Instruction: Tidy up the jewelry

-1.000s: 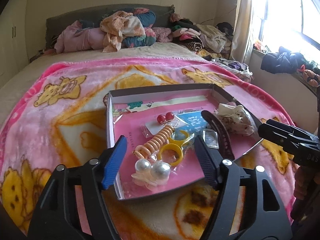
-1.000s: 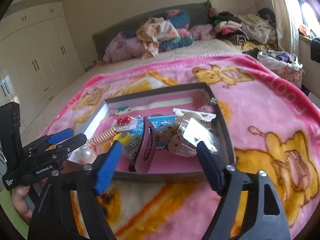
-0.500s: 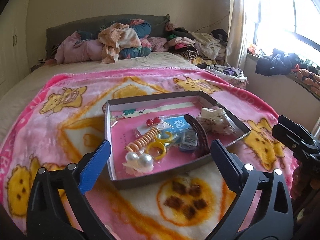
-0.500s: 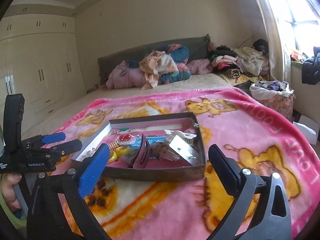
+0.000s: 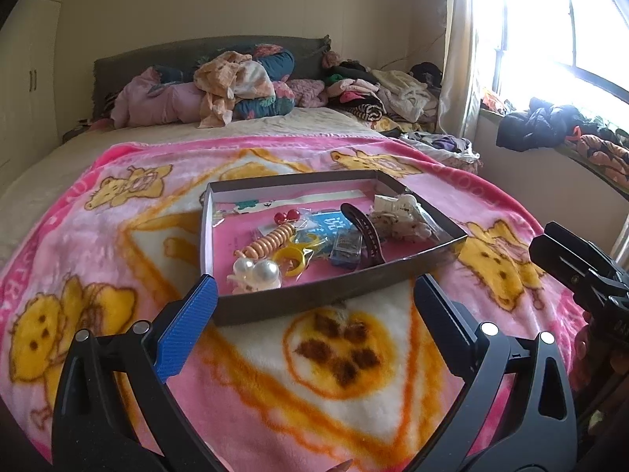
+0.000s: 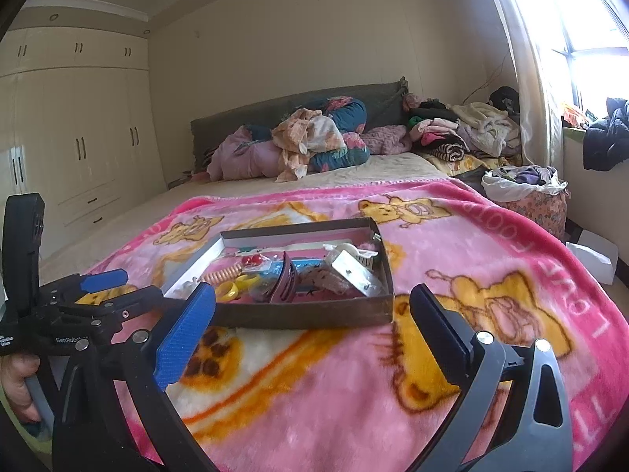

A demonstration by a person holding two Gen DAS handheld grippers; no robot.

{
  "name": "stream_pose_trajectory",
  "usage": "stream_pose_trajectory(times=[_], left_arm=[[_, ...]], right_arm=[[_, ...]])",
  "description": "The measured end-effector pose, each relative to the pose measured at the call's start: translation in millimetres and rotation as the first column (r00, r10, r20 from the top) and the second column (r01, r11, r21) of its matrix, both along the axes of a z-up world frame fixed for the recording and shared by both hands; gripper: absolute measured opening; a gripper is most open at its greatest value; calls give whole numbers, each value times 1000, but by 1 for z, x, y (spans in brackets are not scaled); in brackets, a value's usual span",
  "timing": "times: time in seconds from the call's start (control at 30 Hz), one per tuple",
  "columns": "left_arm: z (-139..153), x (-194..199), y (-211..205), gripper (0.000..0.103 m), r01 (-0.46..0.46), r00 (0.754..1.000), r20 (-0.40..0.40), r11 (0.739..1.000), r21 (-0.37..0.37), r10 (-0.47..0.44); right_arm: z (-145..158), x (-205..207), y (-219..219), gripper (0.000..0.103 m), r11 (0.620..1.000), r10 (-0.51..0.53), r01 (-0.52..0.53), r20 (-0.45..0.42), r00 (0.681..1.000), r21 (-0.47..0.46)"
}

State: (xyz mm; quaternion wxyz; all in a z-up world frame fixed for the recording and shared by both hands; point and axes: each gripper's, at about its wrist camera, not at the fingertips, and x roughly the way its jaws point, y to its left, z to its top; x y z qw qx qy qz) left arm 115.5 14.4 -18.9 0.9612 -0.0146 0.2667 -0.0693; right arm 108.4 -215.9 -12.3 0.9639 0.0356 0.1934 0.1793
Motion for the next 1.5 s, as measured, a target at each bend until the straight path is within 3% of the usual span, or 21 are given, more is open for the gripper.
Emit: stream_pose_trajectory(times=[0.67,1.5], left_arm=[[-4,-25,1,91,-106,990,95,994,22,103],[-22,-16,-7,91,-123,991,47,992,26,122]], right_arm=[[-24,-17,6,97,996,-84,85,22,996,-35],[-41,-5,1,97,995,-91,89,-46,995,-35]])
